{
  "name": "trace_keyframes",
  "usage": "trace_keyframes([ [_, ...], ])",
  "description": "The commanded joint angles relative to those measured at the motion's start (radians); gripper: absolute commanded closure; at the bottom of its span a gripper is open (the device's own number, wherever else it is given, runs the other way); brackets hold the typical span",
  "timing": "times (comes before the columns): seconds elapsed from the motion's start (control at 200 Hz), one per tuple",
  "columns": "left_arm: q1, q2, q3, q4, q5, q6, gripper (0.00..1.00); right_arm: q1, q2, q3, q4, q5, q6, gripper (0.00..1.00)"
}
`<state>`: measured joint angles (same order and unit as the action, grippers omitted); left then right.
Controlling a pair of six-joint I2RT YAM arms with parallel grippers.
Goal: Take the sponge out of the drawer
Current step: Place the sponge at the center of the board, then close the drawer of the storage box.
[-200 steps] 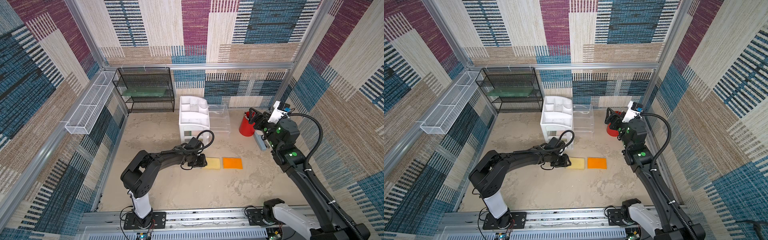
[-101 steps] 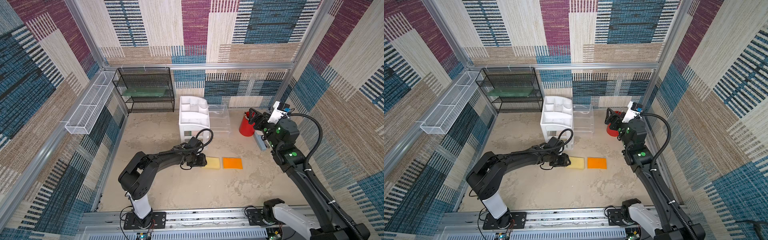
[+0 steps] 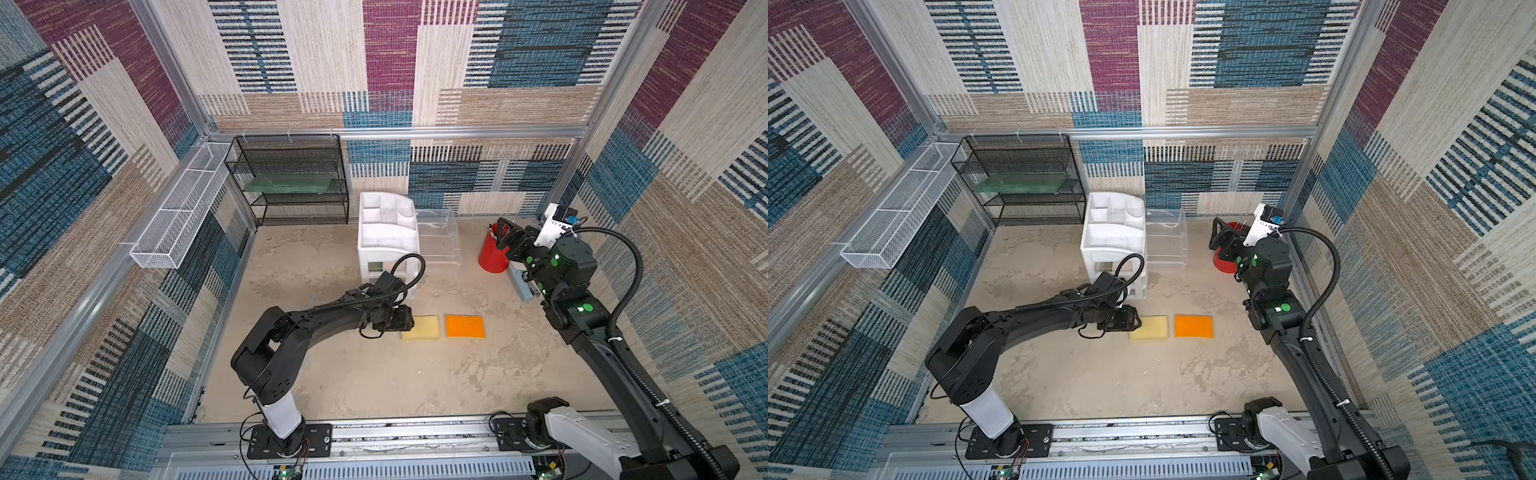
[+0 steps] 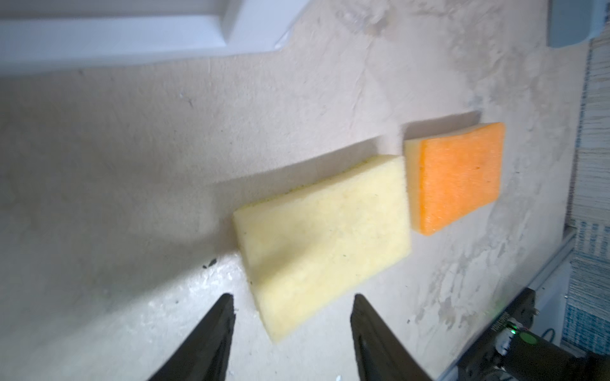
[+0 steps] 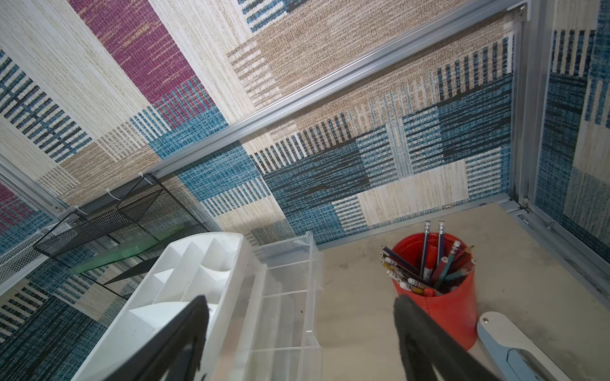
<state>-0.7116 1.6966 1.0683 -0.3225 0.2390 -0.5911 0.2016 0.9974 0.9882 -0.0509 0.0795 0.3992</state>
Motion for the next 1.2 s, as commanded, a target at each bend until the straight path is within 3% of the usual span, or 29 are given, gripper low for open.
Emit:
trace_keyframes([
  [0.0,-0.013,-0.1,-0.004,-0.008,0.002,0.108,0.4,-0.001,0.01,0.006,0.003,0.013,-0.013,0.1],
  [0.075,-0.034,-0.214,-0.013,-0.016,-0.025,0.181,0.31,-0.003,0.021,0.013,0.003,0.014,-0.016,0.09],
  [0.255,-0.035,-0.423,0.028,-0.09,-0.161,0.278,0.2,-0.004,0.061,0.035,0.005,0.008,-0.025,0.08],
  [0.506,-0.012,-0.434,0.163,-0.126,-0.282,0.378,0.15,-0.005,0.14,0.082,-0.018,-0.017,-0.047,0.05],
  [0.821,0.146,-0.413,0.209,-0.052,-0.239,0.349,0.11,-0.032,0.223,0.089,-0.054,-0.006,-0.065,0.04],
  [1.192,0.365,-0.3,0.251,-0.016,-0.069,0.278,0.1,-0.125,0.339,0.09,-0.099,-0.013,-0.025,0.05],
])
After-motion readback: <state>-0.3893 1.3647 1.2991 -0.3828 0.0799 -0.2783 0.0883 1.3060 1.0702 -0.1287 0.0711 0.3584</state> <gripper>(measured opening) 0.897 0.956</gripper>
